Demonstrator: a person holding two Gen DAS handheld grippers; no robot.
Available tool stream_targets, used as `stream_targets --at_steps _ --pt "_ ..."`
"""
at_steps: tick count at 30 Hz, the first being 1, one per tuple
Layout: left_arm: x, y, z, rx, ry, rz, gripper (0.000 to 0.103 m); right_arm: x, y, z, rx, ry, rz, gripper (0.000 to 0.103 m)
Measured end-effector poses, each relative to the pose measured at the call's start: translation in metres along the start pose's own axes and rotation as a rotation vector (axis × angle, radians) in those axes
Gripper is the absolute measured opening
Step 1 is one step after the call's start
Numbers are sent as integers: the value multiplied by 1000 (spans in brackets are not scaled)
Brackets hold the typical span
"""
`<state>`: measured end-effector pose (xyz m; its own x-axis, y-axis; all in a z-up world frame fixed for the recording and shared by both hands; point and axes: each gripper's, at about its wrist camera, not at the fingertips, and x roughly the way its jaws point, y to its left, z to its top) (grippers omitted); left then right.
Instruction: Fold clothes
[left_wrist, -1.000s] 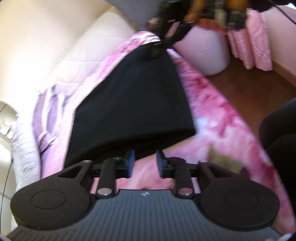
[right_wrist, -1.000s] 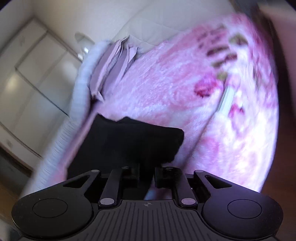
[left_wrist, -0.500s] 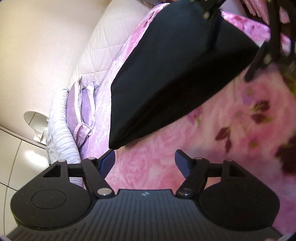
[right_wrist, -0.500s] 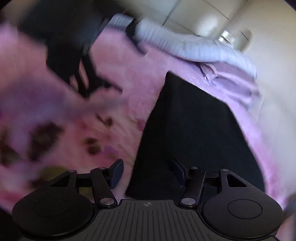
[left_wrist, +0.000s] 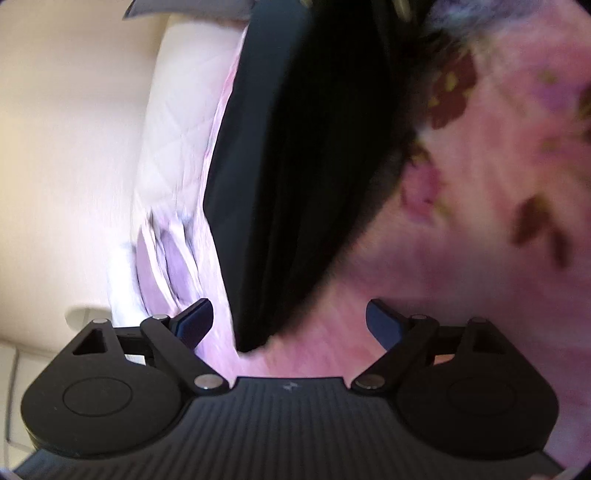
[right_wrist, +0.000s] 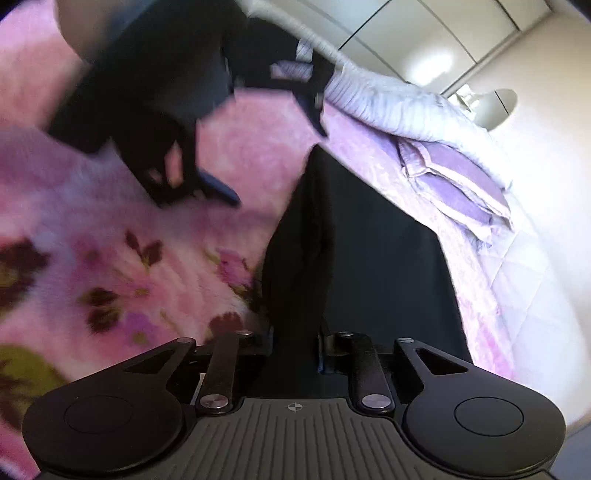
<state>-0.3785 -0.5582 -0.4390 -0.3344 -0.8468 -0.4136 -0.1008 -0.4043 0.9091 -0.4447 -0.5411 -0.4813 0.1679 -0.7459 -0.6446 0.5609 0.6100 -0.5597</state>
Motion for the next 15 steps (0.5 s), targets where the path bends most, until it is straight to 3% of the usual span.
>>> stream_targets --at_steps 4,6,8,10,15 --pt "14 0 14 108 -35 -9 86 -37 -23 -19 52 -42 57 18" --pt "14 -1 20 135 -36 -26 75 -54 -30 -30 62 -49 77 18" --pt "11 -2 27 129 -27 -58 32 -70 -35 -38 76 -49 89 18" --pt "5 -6 33 120 -11 -61 20 -80 -27 -48 53 -40 85 18" --pt "-18 13 29 41 45 -36 17 -81 -5 -57 -107 -44 56 17"
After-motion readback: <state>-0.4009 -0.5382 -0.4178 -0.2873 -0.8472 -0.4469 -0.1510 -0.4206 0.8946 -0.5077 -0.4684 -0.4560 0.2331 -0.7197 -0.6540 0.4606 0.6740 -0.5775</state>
